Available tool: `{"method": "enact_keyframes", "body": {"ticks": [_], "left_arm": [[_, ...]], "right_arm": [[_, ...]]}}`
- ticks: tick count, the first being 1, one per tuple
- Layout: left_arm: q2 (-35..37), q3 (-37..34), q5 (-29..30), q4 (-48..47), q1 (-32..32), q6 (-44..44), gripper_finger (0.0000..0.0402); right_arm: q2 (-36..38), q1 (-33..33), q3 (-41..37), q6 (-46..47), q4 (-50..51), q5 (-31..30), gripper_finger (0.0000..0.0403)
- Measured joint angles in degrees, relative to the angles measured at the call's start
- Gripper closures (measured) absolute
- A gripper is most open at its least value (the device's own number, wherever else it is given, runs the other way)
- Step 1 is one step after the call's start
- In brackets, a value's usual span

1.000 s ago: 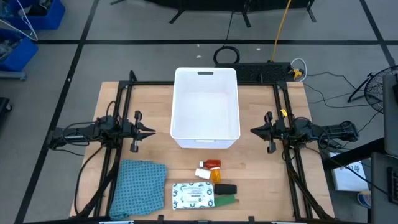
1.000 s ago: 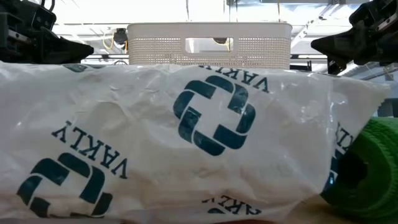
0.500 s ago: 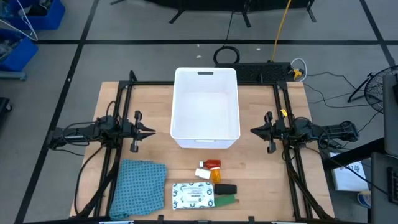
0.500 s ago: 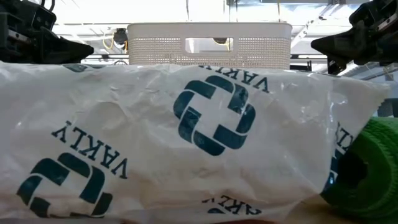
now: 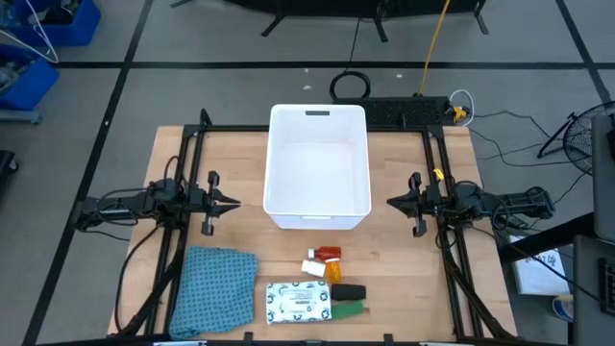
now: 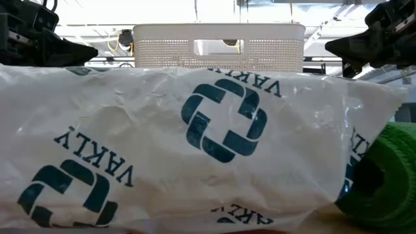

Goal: Pick & place medical supplies in basket/bin

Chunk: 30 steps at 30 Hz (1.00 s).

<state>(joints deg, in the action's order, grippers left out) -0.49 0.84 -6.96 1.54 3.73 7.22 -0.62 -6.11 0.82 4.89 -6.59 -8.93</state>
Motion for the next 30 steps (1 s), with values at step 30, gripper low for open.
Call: {"method": "enact_keyframes", "body": {"ticks": [30], "left_arm": [[0.0, 0.0, -0.5, 4.3, 0.0, -19.8, 0.0362]], "right_arm": [[0.0, 0.0, 0.0, -4.0, -2.2, 0.0, 0.0403]]}}
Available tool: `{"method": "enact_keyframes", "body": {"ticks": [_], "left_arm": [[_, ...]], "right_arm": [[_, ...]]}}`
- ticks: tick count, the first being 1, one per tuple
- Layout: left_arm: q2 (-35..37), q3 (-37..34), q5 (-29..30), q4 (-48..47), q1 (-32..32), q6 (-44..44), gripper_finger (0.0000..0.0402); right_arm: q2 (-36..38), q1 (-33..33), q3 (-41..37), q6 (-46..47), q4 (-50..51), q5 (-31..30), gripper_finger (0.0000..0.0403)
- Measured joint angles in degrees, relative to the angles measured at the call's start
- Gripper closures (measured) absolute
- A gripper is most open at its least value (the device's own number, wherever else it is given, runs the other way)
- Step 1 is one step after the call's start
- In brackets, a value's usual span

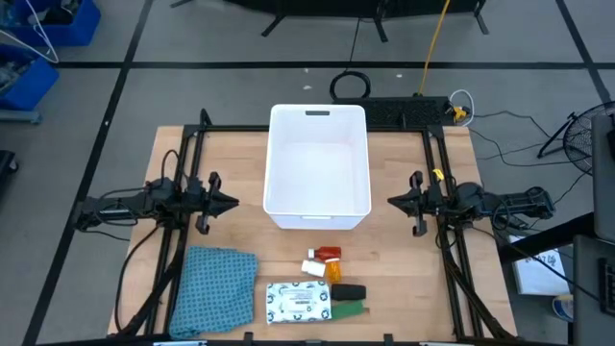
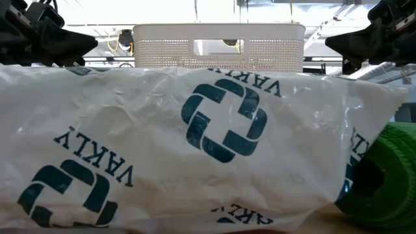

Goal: Pick & place medical supplies in basket/bin
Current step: Put the black bandage into the bin

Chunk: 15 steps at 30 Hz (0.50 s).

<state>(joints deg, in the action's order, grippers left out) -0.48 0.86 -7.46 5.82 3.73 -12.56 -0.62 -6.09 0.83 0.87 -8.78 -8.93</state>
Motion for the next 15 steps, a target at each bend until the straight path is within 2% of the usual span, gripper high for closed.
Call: {"method": "enact_keyframes", "body": {"ticks": [9, 15], "left_arm": [[0.0, 0.0, 0.0, 0.4, 0.0, 4.3, 0.0362], [0.0, 0.0, 0.0, 0.4, 0.0, 6.3, 0.0362]], "right_arm": [[-1.1, 0.0, 2.5, -5.1, -4.3, 0.2, 0.0403], [-10.8, -2.9, 10.7, -6.5, -2.7, 1.6, 0.0379]]}}
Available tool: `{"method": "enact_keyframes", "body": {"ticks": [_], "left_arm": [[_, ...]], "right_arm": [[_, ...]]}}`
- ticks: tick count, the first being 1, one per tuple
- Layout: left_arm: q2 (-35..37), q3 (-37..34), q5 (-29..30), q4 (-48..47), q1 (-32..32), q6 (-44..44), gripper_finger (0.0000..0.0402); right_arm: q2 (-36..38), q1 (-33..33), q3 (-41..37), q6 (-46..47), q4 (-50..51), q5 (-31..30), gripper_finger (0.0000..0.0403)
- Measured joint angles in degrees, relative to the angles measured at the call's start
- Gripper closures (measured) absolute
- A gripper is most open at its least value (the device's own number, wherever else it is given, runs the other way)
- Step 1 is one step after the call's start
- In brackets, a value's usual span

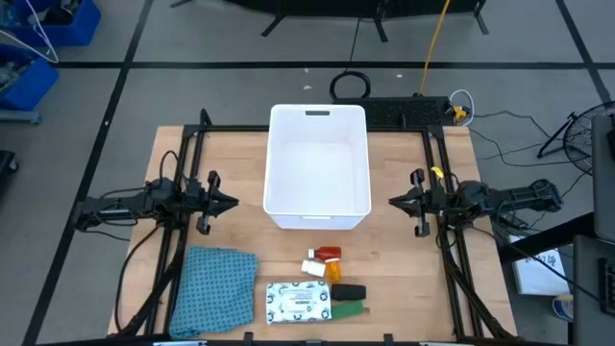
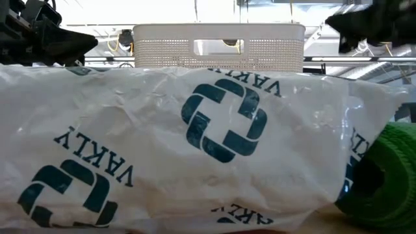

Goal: Pick & place medical supplies in basket/bin
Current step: Put the black bandage into the bin

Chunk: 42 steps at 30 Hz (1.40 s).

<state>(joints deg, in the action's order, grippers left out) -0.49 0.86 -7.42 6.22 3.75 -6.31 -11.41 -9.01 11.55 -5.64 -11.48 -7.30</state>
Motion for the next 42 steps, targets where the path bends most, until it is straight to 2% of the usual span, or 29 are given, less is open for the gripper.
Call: {"method": "enact_keyframes", "body": {"ticks": [7, 10, 15, 18, 23, 33, 42], "left_arm": [[0.0, 0.0, 0.1, 0.0, 0.0, 1.0, 0.0362], [0.0, 0.0, 0.5, 0.0, 0.0, 3.2, 0.0362], [0.0, 0.0, 0.6, 0.0, 0.0, 5.0, 0.0362], [0.0, 0.0, 1.8, 0.0, 0.0, 5.1, 0.0362], [0.0, 0.0, 3.0, -0.2, 0.0, 5.1, 0.0362], [0.0, 0.0, 3.0, 0.0, 0.0, 2.1, 0.0362], [0.0, 0.0, 3.0, 0.0, 0.0, 0.2, 0.0362]], "right_arm": [[-20.5, -9.7, 14.3, 0.0, 6.7, -1.1, 0.0312], [-30.4, -16.3, 19.7, 0.7, 9.2, -7.5, 0.0289], [-45.0, -26.6, 25.4, 4.8, 12.7, -22.4, 0.0264], [-51.8, -30.1, 25.9, 11.7, 12.4, -26.0, 0.0254], [-61.1, -33.5, 25.9, 22.7, 7.4, -27.3, 0.0239], [-77.1, -35.9, 26.0, 30.6, -10.2, -27.2, 0.0198], [-85.9, -37.3, 31.3, 34.1, -10.5, -26.9, 0.0188]]}}
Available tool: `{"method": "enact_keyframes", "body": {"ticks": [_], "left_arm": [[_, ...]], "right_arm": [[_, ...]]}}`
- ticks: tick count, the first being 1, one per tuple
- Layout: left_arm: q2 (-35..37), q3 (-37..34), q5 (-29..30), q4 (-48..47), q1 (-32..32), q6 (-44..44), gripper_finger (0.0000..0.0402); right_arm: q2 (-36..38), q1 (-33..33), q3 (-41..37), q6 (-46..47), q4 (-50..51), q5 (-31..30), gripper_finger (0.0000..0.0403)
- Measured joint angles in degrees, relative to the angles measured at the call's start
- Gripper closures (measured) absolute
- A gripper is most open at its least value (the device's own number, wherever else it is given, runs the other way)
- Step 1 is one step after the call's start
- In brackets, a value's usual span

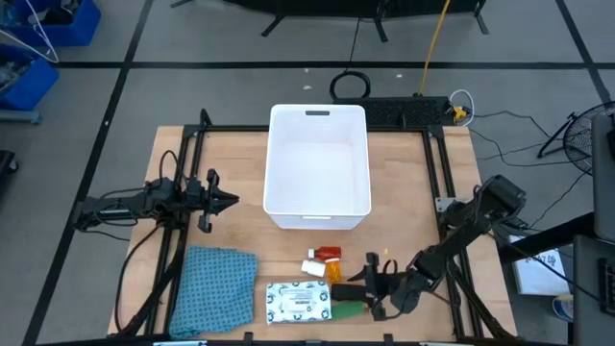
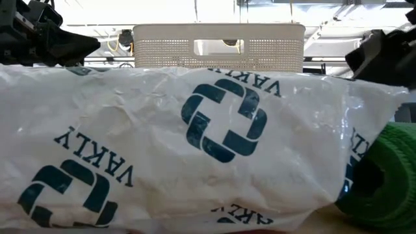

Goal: Pick & place medical supplies in basket/bin
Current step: Put the black bandage into the bin

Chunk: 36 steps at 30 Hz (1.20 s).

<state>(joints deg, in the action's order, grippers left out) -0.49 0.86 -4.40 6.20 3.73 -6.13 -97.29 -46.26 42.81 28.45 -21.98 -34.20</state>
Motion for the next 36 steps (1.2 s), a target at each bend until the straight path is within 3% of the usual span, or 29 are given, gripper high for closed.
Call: {"method": "enact_keyframes", "body": {"ticks": [8, 22, 36], "left_arm": [[0.0, 0.0, 0.0, 0.0, 0.0, 1.2, 0.0362], [0.0, 0.0, 0.0, -0.2, 0.0, -0.4, 0.0362], [0.0, 0.0, 0.0, -0.5, 0.0, -0.2, 0.0362]], "right_arm": [[-4.7, 0.8, 0.9, 4.2, 1.9, 3.1, 0.0188], [-4.8, 0.8, 1.0, 8.0, 6.1, 8.3, 0.0193], [-2.8, 1.2, 0.7, -1.8, 6.9, 7.0, 0.0317]]}}
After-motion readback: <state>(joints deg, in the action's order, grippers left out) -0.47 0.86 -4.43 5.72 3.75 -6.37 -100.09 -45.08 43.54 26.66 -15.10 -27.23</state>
